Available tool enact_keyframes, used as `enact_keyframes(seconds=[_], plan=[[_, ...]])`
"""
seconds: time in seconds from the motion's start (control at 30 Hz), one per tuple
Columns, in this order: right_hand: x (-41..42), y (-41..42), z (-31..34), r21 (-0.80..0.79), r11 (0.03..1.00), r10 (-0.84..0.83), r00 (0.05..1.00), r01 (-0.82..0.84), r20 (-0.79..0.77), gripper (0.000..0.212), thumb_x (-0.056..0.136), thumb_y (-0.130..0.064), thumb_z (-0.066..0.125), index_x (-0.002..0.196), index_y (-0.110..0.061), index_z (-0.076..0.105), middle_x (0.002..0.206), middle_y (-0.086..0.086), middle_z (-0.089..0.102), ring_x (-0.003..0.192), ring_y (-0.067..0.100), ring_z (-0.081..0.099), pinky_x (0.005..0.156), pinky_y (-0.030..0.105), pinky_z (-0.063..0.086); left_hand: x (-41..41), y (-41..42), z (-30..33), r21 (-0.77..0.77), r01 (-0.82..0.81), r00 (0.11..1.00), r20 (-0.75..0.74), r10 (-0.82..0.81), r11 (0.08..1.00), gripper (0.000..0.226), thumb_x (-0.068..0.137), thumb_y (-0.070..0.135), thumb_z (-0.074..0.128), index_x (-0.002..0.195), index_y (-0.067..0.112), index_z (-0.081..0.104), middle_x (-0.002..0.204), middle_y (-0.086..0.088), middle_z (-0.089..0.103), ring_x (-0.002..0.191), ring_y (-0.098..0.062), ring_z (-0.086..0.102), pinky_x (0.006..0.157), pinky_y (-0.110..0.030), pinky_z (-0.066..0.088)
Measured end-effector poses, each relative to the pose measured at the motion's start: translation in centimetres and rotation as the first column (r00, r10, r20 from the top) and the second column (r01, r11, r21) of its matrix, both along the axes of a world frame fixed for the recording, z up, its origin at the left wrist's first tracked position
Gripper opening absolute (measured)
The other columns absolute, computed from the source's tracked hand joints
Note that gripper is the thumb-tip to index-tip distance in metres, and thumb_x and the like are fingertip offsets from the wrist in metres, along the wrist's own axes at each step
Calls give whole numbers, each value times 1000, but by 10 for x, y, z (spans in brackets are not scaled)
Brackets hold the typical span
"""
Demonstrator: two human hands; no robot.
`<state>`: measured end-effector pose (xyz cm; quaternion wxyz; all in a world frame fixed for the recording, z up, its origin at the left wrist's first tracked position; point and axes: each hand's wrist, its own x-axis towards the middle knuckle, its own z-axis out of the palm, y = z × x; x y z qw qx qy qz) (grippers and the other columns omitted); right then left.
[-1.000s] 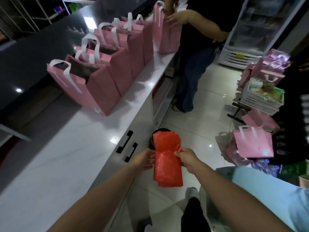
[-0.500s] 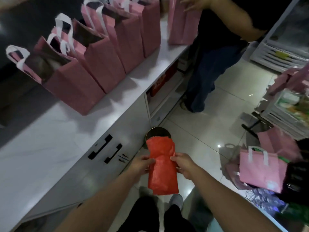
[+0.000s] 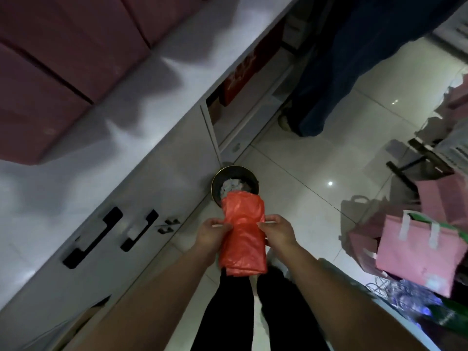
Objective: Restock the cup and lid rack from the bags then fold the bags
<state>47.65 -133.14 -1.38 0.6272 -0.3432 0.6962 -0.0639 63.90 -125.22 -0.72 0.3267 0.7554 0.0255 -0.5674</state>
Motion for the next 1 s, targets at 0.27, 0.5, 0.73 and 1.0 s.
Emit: enact_keyframes(seconds=[0.27, 0.5, 0.73, 1.0], plan=[[12, -44, -125, 75, 996, 36, 997, -41, 74, 14, 90, -15, 72, 98, -20, 63, 96, 13, 72, 77, 26, 72, 70, 39, 62, 8, -39, -124, 45, -66, 997, 31, 65, 997, 22, 86, 11, 75, 105, 10, 63, 94, -13, 69, 74, -22, 67, 55, -25, 50], [23, -70, -225, 98, 994, 28, 993, -40, 115, 19, 91, -14, 70, 109, -18, 65, 101, 12, 73, 87, 29, 72, 71, 36, 59, 20, -57, -227, 33, -119, 992, 43, 118, 992, 21, 83, 14, 77, 102, 13, 66, 100, -14, 72, 81, -24, 68, 63, -31, 54], [40, -86, -302, 48, 998, 27, 987, -35, 159, 12, 96, -13, 64, 96, -24, 66, 96, 11, 72, 87, 30, 71, 71, 40, 62, 36, -77, -311, 14, -101, 993, 57, 100, 995, 7, 87, 9, 71, 88, 10, 65, 103, -19, 70, 89, -31, 66, 76, -41, 54], [57, -119, -360, -43, 987, 161, 982, -157, 102, 28, 88, -14, 55, 107, -30, 67, 98, 7, 70, 88, 30, 67, 84, 47, 56, 49, -105, -369, -13, -88, 979, 185, 89, 996, 24, 96, 27, 64, 115, 12, 71, 112, -13, 69, 106, -33, 65, 99, -49, 52]])
